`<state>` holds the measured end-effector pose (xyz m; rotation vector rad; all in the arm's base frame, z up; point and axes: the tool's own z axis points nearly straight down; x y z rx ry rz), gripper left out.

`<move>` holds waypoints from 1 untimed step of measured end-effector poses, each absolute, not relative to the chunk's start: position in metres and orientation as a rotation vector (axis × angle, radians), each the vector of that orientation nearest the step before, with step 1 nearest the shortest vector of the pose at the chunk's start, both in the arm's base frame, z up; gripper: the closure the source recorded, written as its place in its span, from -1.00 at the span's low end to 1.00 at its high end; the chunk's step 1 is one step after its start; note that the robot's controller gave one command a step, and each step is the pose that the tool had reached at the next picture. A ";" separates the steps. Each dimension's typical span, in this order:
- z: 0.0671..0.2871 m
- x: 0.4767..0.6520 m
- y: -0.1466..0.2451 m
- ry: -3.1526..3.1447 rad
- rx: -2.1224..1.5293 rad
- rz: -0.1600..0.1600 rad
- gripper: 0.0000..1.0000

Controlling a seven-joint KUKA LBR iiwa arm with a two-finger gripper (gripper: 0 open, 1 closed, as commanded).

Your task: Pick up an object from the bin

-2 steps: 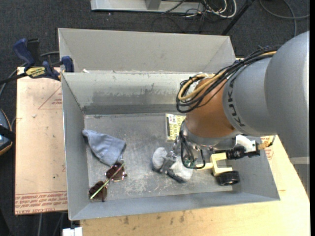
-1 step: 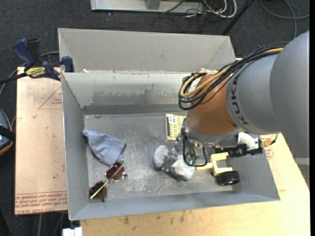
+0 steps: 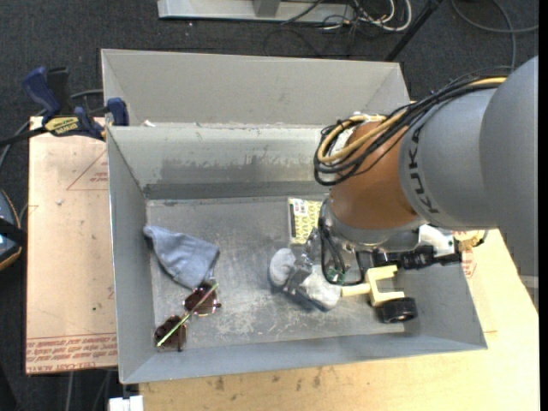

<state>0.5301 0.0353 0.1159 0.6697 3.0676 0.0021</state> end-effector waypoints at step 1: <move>0.128 0.528 0.035 3.075 0.671 -0.002 1.00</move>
Offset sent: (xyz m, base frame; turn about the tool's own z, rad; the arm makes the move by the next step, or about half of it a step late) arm -0.0001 0.0001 0.0712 0.0000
